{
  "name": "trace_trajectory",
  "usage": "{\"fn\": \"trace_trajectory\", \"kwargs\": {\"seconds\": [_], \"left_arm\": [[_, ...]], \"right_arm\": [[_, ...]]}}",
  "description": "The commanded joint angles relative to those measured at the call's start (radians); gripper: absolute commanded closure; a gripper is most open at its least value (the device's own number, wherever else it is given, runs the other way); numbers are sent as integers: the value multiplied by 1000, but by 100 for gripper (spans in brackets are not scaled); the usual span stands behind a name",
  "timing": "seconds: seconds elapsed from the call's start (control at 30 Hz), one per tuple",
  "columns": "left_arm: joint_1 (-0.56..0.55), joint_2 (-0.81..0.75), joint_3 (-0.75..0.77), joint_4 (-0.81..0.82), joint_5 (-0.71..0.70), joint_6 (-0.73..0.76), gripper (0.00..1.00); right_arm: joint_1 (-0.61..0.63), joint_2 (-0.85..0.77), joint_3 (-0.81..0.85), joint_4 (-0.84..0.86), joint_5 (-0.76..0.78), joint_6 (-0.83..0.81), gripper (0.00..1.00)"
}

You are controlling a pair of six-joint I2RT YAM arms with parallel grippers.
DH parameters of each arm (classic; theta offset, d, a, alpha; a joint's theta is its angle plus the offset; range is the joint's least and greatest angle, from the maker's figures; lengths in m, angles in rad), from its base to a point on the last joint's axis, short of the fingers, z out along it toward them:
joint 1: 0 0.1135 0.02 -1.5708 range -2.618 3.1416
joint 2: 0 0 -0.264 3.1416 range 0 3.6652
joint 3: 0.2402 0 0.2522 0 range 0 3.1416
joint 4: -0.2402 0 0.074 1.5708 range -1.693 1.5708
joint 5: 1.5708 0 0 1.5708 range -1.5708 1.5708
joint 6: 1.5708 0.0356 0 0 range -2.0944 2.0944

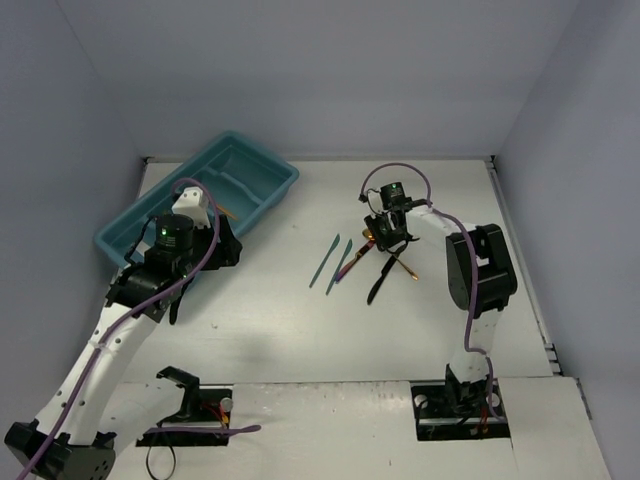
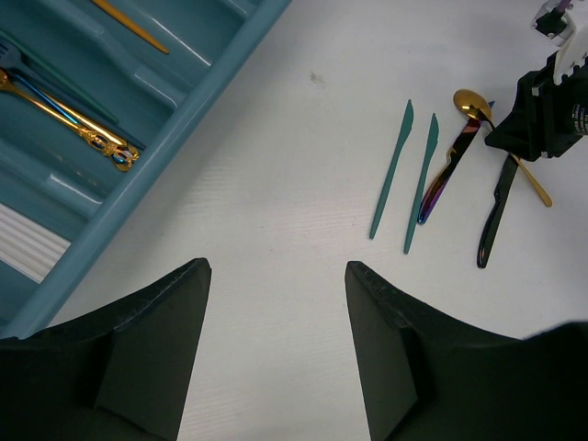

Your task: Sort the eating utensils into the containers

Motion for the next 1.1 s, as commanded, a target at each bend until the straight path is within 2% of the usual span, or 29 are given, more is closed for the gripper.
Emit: {"fn": "trace_trajectory", "kwargs": {"seconds": [0.0,0.1,0.37,0.5,0.67,0.83,1.07], "left_arm": [[-7,-13,16,26,1,1,43],[-7,-12,16,27,18,-7,43],[-54,16,13,35,49,-57,43],[-132,33,29,51,18,-94,43],[-283,93,69,145,-27,-169,43],[-443,226,113,301,-68,-198,43],[-541,433,219,420,-72,-197,42]], "right_arm": [[3,61,11,-7,-30,-10,86],[9,73,9,-6,-22,1,99],[48,-41,11,-8,60,69,100],[59,-166,13,-9,90,167,100],[89,-370,21,-9,61,360,100],[147,-477,32,-6,44,502,100],[241,-582,26,23,50,661,100]]}}
